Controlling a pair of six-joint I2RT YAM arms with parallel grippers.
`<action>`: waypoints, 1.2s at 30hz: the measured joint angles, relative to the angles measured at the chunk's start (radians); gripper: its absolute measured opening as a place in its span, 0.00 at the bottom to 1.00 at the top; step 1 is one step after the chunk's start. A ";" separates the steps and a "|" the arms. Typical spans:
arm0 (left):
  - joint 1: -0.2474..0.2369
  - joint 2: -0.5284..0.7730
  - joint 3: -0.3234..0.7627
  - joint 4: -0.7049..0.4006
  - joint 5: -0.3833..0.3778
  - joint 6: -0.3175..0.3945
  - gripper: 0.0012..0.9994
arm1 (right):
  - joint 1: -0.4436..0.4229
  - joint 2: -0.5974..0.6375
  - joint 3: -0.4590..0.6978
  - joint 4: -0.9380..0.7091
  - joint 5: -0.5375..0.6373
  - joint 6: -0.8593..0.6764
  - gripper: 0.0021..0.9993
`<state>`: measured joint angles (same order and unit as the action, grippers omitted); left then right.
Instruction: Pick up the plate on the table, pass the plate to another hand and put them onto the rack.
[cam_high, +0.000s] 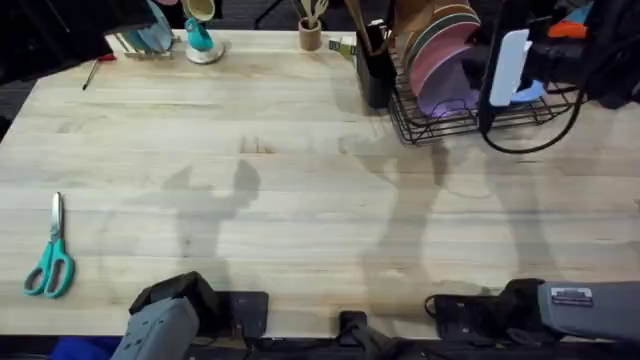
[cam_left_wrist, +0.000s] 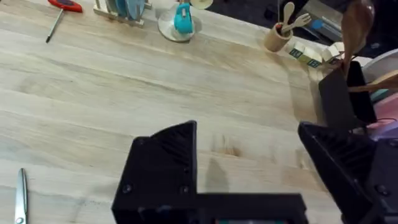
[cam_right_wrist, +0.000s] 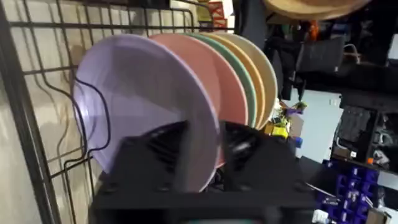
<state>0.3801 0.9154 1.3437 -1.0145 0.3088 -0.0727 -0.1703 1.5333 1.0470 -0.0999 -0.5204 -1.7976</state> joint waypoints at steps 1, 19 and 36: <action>0.000 0.000 0.000 0.000 0.000 0.000 1.00 | 0.000 0.005 0.000 -0.001 0.000 -0.001 0.46; 0.000 0.000 0.000 -0.003 0.000 -0.003 1.00 | 0.004 -0.073 0.000 -0.124 0.131 0.077 1.00; 0.000 0.000 0.000 -0.004 0.000 -0.003 1.00 | 0.034 -0.335 0.000 -0.215 0.139 0.705 1.00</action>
<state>0.3801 0.9154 1.3437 -1.0187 0.3088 -0.0761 -0.1368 1.1986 1.0470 -0.3145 -0.3815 -1.0927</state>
